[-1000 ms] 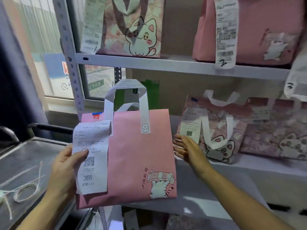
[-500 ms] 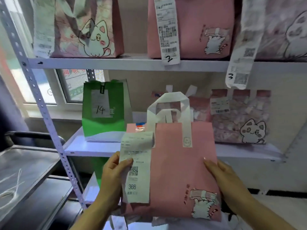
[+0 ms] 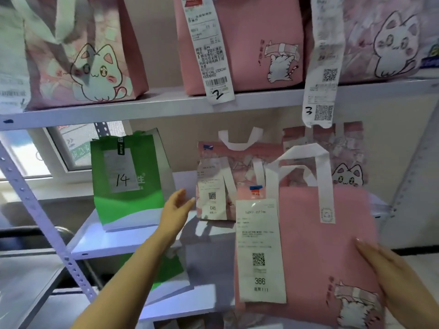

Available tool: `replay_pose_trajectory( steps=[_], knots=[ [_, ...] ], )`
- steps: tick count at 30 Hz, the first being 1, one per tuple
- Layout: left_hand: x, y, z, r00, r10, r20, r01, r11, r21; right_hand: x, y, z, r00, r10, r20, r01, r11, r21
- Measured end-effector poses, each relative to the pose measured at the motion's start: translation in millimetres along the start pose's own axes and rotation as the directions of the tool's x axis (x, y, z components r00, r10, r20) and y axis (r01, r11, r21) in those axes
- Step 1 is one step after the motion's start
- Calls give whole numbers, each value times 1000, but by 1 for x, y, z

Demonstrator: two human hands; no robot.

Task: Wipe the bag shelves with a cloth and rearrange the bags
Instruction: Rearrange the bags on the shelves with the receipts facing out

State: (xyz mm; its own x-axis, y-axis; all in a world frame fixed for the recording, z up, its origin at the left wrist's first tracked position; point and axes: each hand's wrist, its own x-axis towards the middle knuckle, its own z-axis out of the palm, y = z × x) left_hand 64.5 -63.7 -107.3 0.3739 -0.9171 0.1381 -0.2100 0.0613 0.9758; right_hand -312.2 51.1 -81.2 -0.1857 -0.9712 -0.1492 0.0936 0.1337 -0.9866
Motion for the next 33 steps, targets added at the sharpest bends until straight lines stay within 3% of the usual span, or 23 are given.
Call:
replay_pose_trajectory(
  steps=[8,12,20,33],
  knots=[
    [50,17,20,993,8,120,-4,999,-33,10,25,-13,987,22,-162,-21,1000,8],
    [55,18,29,997,44,67,-43,999,-10,15,30,-20,969,32,-245,-28,999,20],
    [75,-3,10,990,48,-130,-58,996,-68,20,34,-18,968,1,-250,24,995,97],
    [75,-1,3,997,-31,-70,17,983,-181,16,41,-39,972,-27,-233,55,992,113]
  ],
)
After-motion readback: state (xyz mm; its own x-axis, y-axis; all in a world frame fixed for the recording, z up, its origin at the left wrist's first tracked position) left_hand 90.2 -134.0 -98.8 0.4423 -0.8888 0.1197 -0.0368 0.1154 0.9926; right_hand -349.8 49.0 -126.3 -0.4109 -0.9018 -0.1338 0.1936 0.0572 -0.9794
